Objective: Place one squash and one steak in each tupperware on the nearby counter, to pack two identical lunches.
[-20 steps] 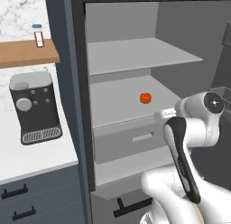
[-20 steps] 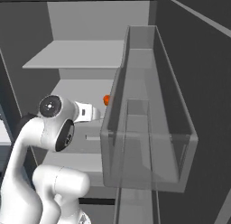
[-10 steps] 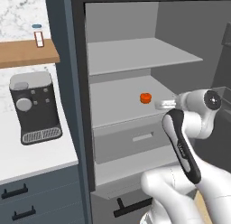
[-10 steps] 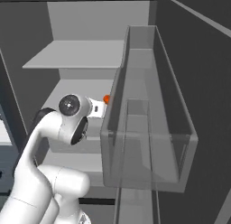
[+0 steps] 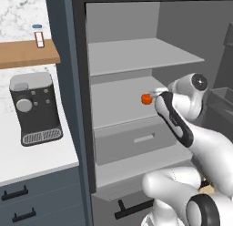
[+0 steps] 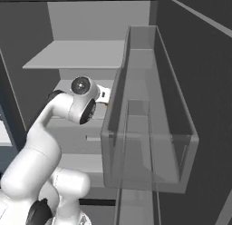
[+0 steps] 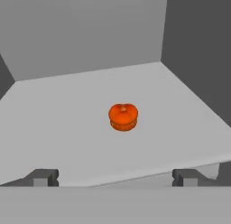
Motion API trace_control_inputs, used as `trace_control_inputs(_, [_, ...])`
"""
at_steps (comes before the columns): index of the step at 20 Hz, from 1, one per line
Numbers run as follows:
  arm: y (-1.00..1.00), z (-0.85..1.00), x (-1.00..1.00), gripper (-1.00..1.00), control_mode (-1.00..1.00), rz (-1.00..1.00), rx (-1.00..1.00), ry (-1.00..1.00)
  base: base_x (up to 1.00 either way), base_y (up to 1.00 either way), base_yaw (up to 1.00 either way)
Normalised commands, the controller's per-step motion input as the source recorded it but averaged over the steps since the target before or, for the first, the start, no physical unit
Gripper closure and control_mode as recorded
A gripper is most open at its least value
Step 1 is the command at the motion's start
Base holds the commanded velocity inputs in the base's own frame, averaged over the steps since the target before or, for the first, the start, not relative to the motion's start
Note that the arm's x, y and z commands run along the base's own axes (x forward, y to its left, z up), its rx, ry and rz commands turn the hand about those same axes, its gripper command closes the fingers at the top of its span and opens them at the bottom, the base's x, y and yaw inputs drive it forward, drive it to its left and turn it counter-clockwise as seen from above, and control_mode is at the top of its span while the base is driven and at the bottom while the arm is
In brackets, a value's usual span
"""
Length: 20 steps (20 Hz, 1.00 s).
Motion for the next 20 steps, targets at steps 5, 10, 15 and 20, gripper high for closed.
trace_control_inputs(5, [0.00,-0.40,0.59,-1.00,-1.00,0.00,0.00,0.01,0.00,0.00,0.00])
trace_control_inputs(10, [0.00,-0.27,0.49,-1.00,-1.00,0.00,-0.04,0.01,0.00,0.00,0.00])
trace_control_inputs(15, [0.00,-0.28,0.50,-1.00,-1.00,0.00,-0.05,0.06,0.00,0.00,0.00])
trace_control_inputs(20, [0.00,-0.20,0.39,-1.00,-1.00,0.00,-0.07,0.05,0.00,0.00,0.00])
